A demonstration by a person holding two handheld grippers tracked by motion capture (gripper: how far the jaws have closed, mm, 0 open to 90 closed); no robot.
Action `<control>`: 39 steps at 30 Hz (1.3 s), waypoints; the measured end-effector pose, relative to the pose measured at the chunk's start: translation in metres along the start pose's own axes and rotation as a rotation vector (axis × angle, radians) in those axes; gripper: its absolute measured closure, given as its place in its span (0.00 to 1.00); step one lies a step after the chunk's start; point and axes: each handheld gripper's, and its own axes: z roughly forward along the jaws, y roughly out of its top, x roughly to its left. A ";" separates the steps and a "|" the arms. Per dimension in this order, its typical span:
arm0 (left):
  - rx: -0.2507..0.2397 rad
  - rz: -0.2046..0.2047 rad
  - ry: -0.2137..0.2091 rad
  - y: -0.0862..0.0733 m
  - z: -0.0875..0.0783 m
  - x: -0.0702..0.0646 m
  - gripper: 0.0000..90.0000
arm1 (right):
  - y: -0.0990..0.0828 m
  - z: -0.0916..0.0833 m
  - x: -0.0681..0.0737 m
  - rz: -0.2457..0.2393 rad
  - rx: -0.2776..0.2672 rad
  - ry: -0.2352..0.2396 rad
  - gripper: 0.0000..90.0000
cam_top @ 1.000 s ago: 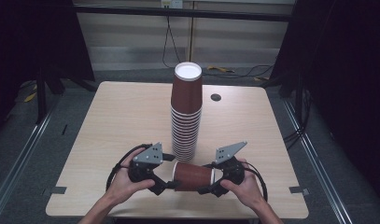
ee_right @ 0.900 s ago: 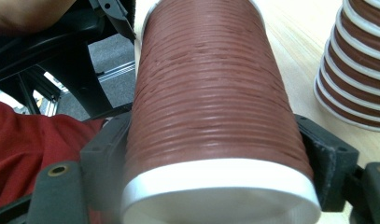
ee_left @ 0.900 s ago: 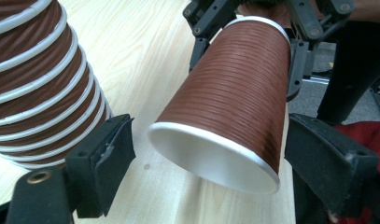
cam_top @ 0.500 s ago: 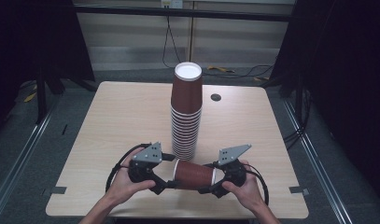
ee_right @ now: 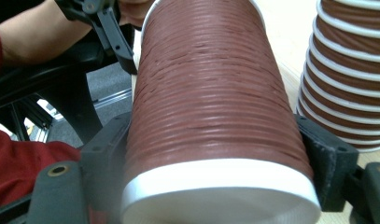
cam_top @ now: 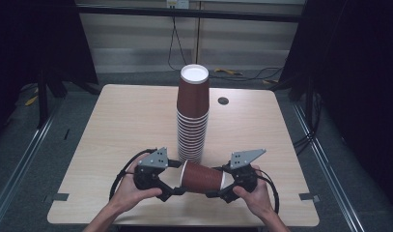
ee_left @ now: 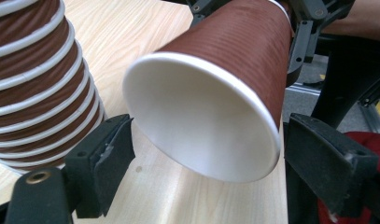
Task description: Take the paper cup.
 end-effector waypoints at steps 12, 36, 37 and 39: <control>0.009 -0.019 0.017 -0.003 0.005 0.004 0.04 | 0.002 0.000 0.002 -0.010 -0.015 0.020 0.25; -0.062 -0.002 -0.066 0.000 0.012 0.001 0.03 | 0.008 0.002 0.006 -0.033 -0.045 0.062 0.25; -0.063 0.010 -0.062 0.000 0.012 0.000 0.03 | 0.008 0.003 0.007 -0.038 -0.039 0.061 0.25; -0.063 0.011 -0.057 0.000 0.012 -0.001 0.03 | 0.008 0.005 0.007 -0.038 -0.041 0.065 0.25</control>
